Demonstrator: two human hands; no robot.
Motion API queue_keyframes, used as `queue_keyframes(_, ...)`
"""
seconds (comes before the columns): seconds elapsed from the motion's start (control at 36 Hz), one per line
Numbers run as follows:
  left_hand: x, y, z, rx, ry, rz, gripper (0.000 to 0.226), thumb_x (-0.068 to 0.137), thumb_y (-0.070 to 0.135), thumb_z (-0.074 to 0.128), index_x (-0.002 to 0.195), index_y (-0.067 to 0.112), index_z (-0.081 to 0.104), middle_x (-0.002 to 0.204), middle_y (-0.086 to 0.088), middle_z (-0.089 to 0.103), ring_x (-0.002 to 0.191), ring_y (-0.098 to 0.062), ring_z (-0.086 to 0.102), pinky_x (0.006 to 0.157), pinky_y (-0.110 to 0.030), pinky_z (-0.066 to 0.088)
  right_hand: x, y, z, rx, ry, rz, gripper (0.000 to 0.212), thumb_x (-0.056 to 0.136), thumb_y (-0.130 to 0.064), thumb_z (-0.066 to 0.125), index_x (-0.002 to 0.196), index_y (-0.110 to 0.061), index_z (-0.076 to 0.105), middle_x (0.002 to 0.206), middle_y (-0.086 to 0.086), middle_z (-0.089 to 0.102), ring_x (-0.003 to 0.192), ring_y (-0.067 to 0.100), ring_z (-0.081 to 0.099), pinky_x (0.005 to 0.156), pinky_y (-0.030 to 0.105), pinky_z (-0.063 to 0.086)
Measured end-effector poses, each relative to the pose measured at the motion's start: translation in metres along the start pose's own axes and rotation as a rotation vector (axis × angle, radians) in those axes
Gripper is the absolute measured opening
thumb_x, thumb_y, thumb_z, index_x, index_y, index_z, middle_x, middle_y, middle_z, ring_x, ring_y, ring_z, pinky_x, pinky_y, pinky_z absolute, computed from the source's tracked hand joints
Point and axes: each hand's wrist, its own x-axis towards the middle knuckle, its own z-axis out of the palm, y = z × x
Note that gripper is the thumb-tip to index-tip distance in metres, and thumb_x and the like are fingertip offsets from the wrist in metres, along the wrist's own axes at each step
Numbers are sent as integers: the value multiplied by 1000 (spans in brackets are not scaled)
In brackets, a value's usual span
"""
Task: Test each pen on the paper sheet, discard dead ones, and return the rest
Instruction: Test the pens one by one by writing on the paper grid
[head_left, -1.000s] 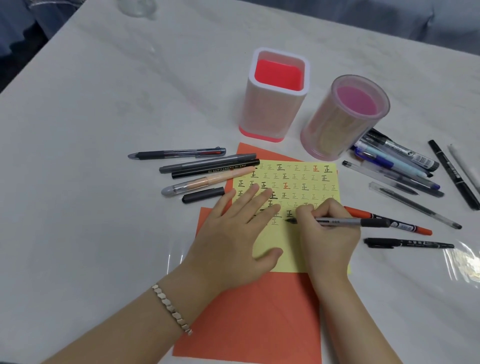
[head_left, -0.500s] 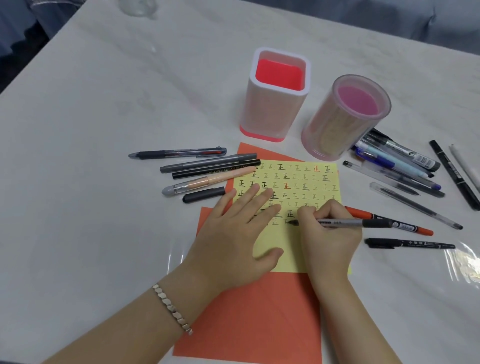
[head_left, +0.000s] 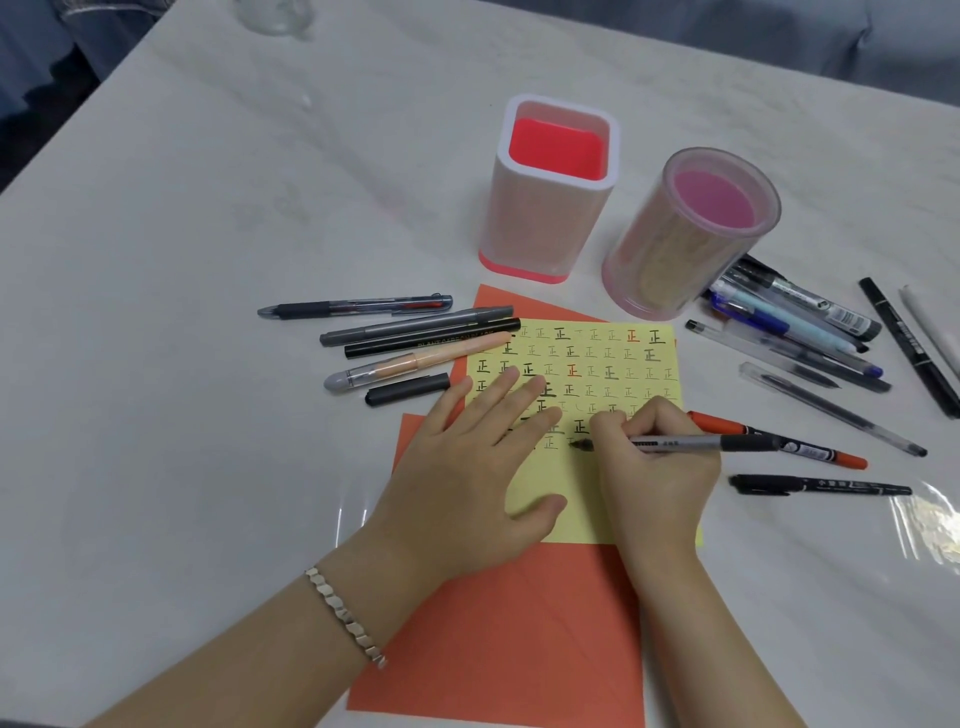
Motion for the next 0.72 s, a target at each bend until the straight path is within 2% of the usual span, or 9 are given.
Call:
queue_keyframes(0.36,-1,-1,1,3,4,3,61,74,52,49,127,22,56,142,3,45,136,-13,32,111,-41,18,-1,-1,-1,22,-22,25,29,59,-7,52,44,-17,28,40,-5,31,42,4,29,44,11,25)
queue_keyframes(0.53,-1,-1,2,12,8,8,61,74,52,49,127,23,56,141,3,45,135,-13,33,110,-41,18,-1,1,-3,22,43,29,31,61,-6,50,46,-18,25,41,-6,29,42,5,27,44,12,22)
queue_keyframes(0.72,-1,-2,2,39,-12,20,61,75,53,48,127,22,56,142,3,45,136,-14,33,111,-40,17,1,-2,-7,117,99,89,29,63,-5,52,47,-14,30,38,-9,31,41,2,30,45,9,24)
